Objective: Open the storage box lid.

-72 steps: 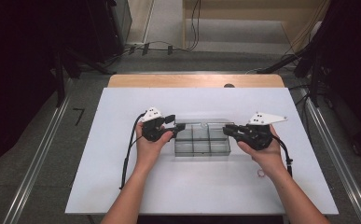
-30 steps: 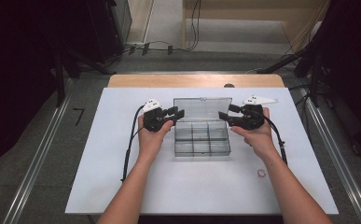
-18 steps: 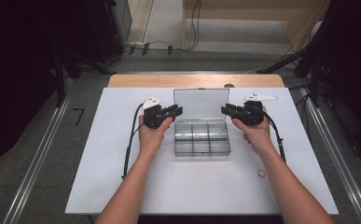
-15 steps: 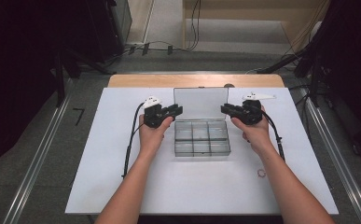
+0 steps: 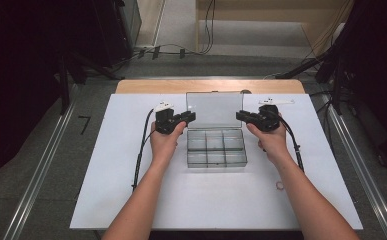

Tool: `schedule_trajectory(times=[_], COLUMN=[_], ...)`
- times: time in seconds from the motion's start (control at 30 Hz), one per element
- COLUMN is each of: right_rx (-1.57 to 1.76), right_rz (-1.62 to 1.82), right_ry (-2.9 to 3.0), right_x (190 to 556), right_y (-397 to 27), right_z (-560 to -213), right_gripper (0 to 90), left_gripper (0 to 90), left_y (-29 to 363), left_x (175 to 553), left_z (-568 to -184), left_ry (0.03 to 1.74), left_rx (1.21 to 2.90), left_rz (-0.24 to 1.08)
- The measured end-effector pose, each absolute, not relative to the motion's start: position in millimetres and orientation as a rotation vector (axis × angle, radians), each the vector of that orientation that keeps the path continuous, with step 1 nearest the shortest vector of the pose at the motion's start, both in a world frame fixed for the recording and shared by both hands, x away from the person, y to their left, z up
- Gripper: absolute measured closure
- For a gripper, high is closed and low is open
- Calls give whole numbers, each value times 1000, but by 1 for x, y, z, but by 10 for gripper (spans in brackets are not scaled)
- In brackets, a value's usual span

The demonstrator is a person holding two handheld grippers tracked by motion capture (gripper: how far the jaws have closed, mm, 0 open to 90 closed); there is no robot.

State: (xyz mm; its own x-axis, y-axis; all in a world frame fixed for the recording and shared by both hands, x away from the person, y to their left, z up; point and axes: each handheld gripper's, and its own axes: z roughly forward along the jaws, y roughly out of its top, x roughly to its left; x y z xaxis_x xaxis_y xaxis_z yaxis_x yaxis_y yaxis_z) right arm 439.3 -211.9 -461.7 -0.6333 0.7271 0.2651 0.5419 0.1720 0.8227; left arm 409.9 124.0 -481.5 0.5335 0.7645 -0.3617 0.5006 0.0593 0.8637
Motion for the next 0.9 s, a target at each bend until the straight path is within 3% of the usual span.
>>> schedule_trajectory(times=[0.53, 0.9], right_rx=[1355, 1391], right_rz=[1482, 1465], right_ry=[2286, 2307], right_x=[452, 457], right_y=[-215, -211], right_z=[-471, -479], right_gripper=[702, 613], left_gripper=[615, 553], left_y=[118, 116], left_x=[421, 426], left_z=[-485, -492], left_ry=[1207, 1245], left_rx=[1611, 1626], left_rz=[232, 193])
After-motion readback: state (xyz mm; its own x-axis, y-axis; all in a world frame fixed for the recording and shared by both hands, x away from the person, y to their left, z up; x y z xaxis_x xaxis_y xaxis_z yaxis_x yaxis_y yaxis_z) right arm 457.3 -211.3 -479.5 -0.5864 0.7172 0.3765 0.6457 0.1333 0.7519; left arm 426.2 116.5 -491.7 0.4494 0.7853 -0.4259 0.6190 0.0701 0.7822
